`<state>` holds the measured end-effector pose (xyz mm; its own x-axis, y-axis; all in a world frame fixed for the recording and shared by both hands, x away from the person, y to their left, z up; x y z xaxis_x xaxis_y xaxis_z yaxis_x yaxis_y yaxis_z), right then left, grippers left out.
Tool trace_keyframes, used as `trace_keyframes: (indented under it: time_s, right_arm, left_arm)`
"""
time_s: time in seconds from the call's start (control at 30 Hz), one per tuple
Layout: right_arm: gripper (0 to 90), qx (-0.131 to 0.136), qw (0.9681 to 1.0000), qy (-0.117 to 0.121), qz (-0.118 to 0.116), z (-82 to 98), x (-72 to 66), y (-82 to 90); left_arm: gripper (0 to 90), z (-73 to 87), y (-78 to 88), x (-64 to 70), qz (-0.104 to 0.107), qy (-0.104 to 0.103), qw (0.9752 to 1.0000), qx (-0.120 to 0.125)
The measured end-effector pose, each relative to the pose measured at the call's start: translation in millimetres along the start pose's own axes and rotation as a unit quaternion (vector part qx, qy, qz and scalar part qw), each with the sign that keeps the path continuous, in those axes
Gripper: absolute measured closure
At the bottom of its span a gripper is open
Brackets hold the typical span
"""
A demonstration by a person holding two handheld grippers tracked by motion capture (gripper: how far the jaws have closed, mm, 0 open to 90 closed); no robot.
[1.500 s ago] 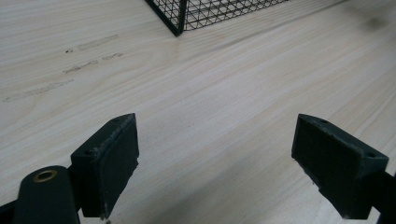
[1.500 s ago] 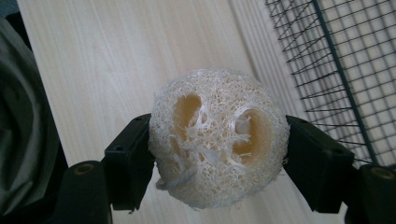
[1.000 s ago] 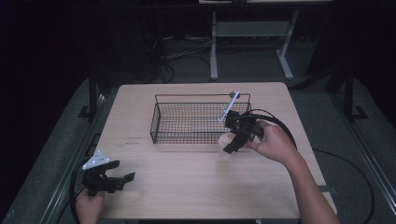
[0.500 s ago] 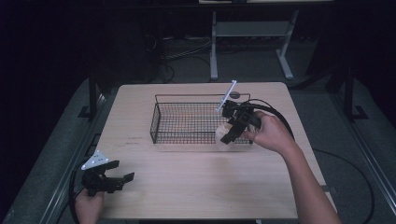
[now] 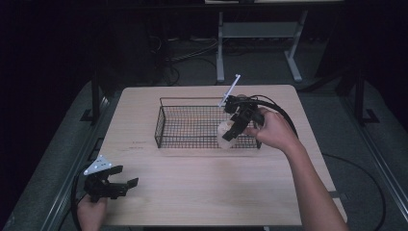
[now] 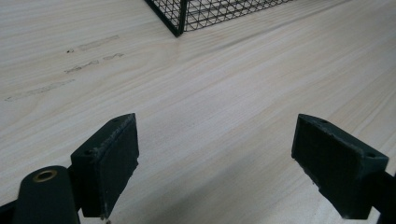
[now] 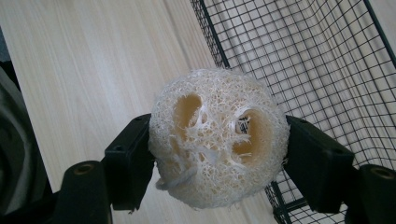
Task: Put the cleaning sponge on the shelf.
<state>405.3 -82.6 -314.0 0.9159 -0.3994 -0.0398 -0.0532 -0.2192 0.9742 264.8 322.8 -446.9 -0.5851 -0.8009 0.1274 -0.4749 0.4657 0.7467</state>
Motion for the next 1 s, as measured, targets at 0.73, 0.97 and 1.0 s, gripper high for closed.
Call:
trace_keyframes:
  time_s: [0.73, 0.97, 1.0]
  right_arm:
    - [28.7, 0.005, 0.9992, -0.038, 0.013, -20.6, 28.3, 0.4]
    - [28.7, 0.0, 0.9986, -0.051, 0.013, -25.3, 37.9, -7.7]
    - [28.7, 0.001, 0.9985, -0.052, 0.013, -25.2, 39.3, -9.1]
  left_arm:
    - [13.7, -0.7, 0.4, 0.3, 0.0, -0.003, 1.0, 0.002]
    - [13.6, -0.5, 0.3, 0.3, 0.001, -0.003, 1.0, 0.001]
    - [13.7, -0.4, -0.3, 0.2, 0.002, -0.004, 1.0, 0.0]
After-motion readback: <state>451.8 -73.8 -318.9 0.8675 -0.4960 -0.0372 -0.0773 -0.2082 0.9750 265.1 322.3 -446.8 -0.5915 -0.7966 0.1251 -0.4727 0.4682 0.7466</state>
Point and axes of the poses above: each handheld gripper's, and its own axes: y roughly backward along the jaws, z roughly out of its underside, x roughly to its right, the point moved 2 cm from there along -y, roughly forward along the jaws, and after that the axes turned 9 degrees about -x, right-handed, at the moved point
